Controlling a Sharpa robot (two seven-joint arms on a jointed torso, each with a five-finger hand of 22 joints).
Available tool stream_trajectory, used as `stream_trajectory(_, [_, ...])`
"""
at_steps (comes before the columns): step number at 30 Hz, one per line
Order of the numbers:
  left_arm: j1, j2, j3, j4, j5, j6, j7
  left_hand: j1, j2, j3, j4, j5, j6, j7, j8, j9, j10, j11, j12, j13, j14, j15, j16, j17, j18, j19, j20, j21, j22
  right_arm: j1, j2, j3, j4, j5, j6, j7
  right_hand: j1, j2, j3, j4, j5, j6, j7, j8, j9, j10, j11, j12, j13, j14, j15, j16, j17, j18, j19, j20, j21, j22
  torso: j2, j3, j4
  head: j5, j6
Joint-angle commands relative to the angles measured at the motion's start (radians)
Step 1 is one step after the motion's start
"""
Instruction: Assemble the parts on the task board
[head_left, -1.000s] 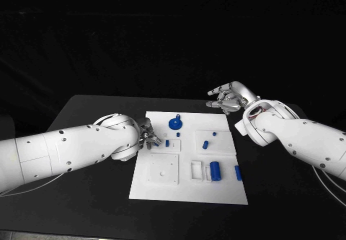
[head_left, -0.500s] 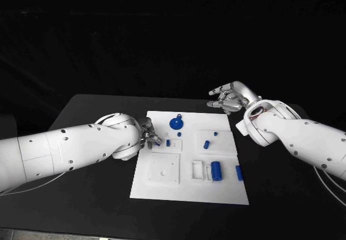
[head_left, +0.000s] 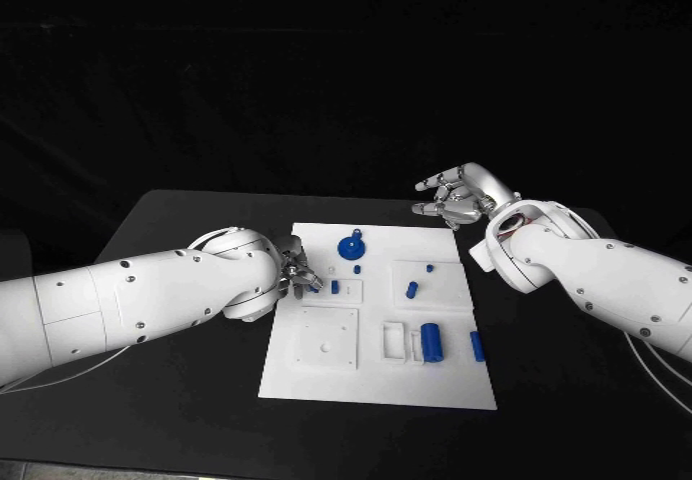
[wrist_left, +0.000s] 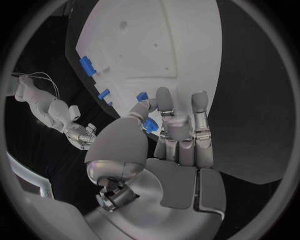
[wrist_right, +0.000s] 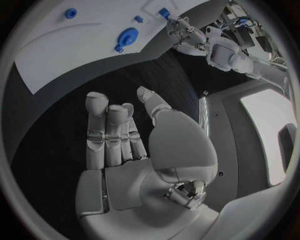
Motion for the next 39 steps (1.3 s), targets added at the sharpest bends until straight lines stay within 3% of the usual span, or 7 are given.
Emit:
stream_trajectory(1, [-0.008,0.005,-0.005,0.001,-0.003,0.04,-0.003,0.016,0.007,0.034,-0.036,-0.006,0.108,-0.103,0.014,-0.035,0.048,-0.005,0.004,0.0,-0.003,-0.004,0.006,0.0,0.008,0.0,0.005,0.005,0.02,0.0,0.002,0.001,0.001,-0.006,0.003,0.011,-0.004,0.003,-0.001,-0.003,0.003,0.008,0.0,-0.005,0.0,0.002,-0.004,0.003,-0.001,-0.002,-0.003,0.003,0.0,0.015,0.033,0.0,0.006,0.059,0.0,0.0,0.0,0.0,0.0])
stream_trajectory(10, [-0.009,0.004,-0.005,0.005,-0.011,0.045,-0.005,0.016,0.008,0.035,-0.041,-0.007,0.1,-0.104,0.058,-0.087,0.048,-0.006,0.01,0.001,-0.002,-0.004,0.013,0.006,0.009,-0.001,0.006,0.007,0.02,0.0,0.003,0.001,0.0,-0.006,0.004,0.011,-0.006,0.003,0.001,-0.004,0.008,0.009,0.0,-0.005,0.0,0.002,-0.004,0.003,-0.001,-0.002,-0.003,0.003,0.001,0.016,0.033,0.0,0.006,0.058,0.0,-0.0006,0.0003,0.001,0.001])
stream_trajectory(23, [-0.01,0.004,-0.005,0.011,-0.013,0.085,-0.003,0.016,0.02,0.025,-0.038,-0.045,0.122,-0.105,0.056,-0.183,0.047,-0.006,0.014,0.004,-0.002,-0.001,0.02,0.013,0.011,-0.002,0.011,0.007,0.019,-0.001,0.004,0.001,-0.001,-0.006,0.006,0.012,-0.007,0.002,0.003,-0.005,0.016,0.008,0.0,-0.005,0.0,0.001,-0.004,0.002,-0.001,-0.002,-0.003,0.002,0.0,0.016,0.032,0.0,0.004,0.058,0.0,-0.0007,0.0009,0.001,0.001])
stream_trajectory(34, [-0.01,0.009,-0.005,0.003,-0.014,0.085,-0.001,0.016,0.022,0.02,-0.032,-0.056,0.123,-0.105,0.06,-0.197,0.048,-0.006,0.014,0.005,-0.002,-0.001,0.02,0.012,0.012,-0.001,0.011,0.006,0.019,-0.001,0.004,0.001,-0.001,-0.005,0.006,0.012,-0.008,0.001,0.005,-0.005,0.02,0.008,0.001,-0.005,0.0,0.002,-0.004,0.003,-0.001,-0.002,-0.003,0.002,0.001,0.016,0.032,0.0,0.004,0.058,0.0,-0.0003,0.0,-0.002,0.003])
stream_trajectory(37, [-0.01,0.012,-0.005,-0.001,-0.014,0.084,0.0,0.017,0.021,0.011,-0.021,-0.07,0.123,-0.106,0.059,-0.207,0.048,-0.005,0.016,0.005,-0.002,-0.001,0.02,0.011,0.011,0.0,0.012,0.004,0.019,-0.001,0.005,0.001,-0.002,-0.005,0.006,0.012,-0.008,0.001,0.005,-0.005,0.02,0.008,0.001,-0.005,0.0,0.002,-0.004,0.003,-0.001,-0.002,-0.003,0.002,0.001,0.016,0.032,0.0,0.004,0.058,0.0,0.0,-0.0002,-0.002,0.002])
stream_trajectory(39, [-0.01,0.014,-0.005,-0.003,-0.014,0.084,0.0,0.019,0.023,0.002,-0.009,-0.112,0.12,-0.106,0.055,-0.213,0.048,-0.005,0.016,0.005,-0.003,-0.001,0.018,0.008,0.01,0.0,0.012,0.001,0.018,-0.001,0.005,0.001,-0.002,-0.005,0.006,0.012,-0.008,0.001,0.005,-0.005,0.02,0.008,0.001,-0.005,0.0,0.002,-0.004,0.003,-0.001,-0.002,-0.003,0.002,0.001,0.016,0.032,0.0,0.004,0.058,0.0,-0.0002,-0.0001,-0.004,0.003])
